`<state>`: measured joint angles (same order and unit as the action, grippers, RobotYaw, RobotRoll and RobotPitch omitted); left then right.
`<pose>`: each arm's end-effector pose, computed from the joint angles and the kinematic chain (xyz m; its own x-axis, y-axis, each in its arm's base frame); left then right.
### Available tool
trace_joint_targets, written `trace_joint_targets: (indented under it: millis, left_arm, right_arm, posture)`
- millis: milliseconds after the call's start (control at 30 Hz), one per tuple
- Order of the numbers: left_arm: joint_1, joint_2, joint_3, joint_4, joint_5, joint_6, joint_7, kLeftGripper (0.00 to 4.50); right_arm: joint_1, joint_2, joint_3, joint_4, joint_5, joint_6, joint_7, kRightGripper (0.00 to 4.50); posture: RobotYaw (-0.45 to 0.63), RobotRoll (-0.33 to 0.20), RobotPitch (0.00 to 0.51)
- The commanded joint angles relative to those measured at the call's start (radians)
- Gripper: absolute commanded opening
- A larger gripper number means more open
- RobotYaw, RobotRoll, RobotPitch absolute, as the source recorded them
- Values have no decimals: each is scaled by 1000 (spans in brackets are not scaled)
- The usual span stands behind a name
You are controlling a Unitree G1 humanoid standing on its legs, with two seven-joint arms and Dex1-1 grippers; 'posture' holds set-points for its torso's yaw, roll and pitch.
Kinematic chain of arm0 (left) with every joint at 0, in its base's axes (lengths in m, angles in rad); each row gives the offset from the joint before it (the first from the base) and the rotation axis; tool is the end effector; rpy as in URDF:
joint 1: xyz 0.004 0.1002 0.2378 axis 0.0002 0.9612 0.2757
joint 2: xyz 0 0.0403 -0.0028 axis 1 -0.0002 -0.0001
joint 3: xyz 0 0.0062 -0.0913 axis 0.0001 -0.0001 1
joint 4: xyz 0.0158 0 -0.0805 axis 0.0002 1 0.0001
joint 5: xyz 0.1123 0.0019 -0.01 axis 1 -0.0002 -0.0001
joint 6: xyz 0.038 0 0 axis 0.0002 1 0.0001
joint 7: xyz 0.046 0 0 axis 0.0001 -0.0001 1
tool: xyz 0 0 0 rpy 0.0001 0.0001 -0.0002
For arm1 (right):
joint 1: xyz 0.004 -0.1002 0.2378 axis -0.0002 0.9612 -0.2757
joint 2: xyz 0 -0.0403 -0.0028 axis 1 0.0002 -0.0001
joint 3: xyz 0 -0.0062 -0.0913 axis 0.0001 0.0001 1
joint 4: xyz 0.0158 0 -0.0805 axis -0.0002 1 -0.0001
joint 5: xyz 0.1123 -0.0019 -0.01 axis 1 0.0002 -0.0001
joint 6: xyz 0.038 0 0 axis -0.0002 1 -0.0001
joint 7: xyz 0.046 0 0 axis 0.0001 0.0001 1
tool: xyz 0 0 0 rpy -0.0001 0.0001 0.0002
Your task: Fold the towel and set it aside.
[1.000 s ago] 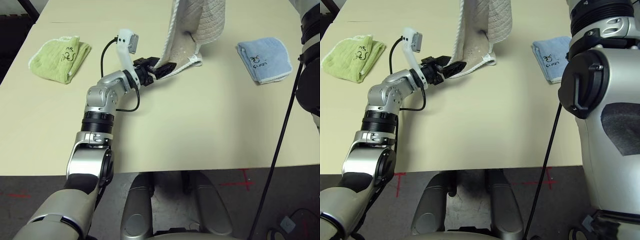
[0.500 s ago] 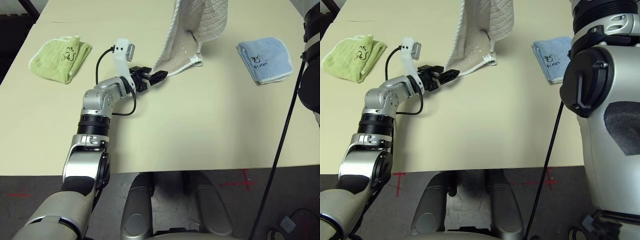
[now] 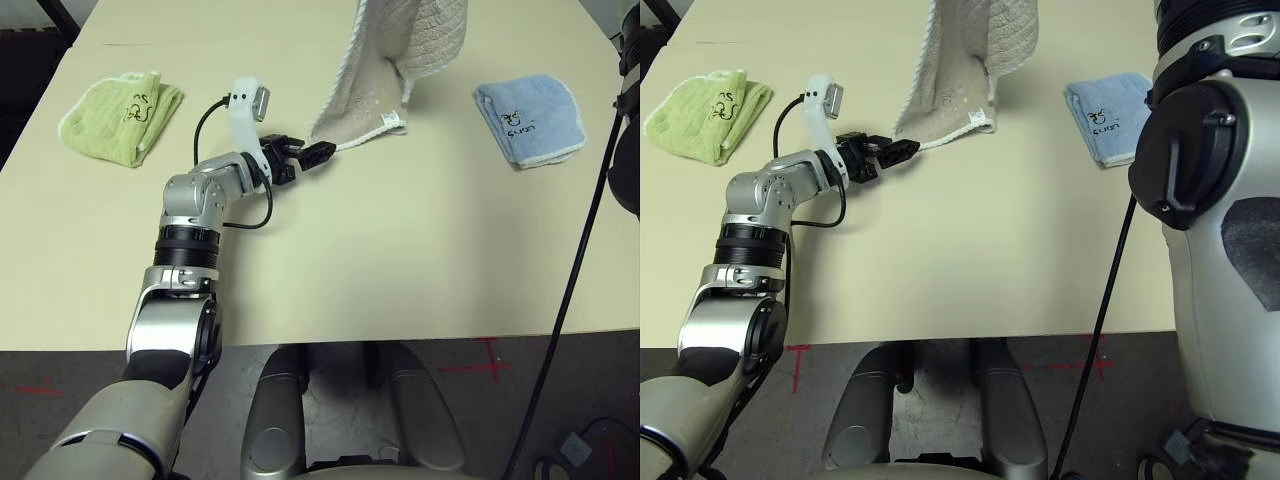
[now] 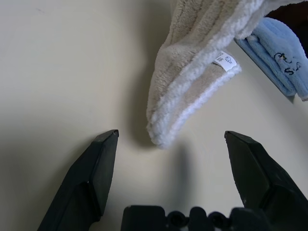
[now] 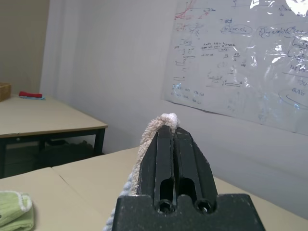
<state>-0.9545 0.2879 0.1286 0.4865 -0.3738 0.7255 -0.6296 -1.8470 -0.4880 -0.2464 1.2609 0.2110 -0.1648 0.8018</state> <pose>0.3466 0.1686 0.2102 0.7258 -0.6804 -0.1007 0.6405 0.7220 -0.2616 0.3306 -0.1884 0.4350 0.4821 0.6123 0.6266 -0.4963 0.7803 -0.3806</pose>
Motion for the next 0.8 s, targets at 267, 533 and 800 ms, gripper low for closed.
trace_joint_targets:
  millis: [267,533,800]
  left_arm:
    - [-32,-56,3,111,-1,7,18,2710]
    - [-69,-70,18,199,30,-86,72,16]
    - [-58,17,71,96,19,-104,130,16]
  right_arm:
    - [-103,-52,-12,-54,-3,-71,9,0]
    - [-99,-55,-13,-53,-3,-57,8,0]
    - [11,-76,-29,-60,9,-19,-11,0]
  posture:
    - [6,0,324]
    - [10,0,328]
    - [29,0,338]
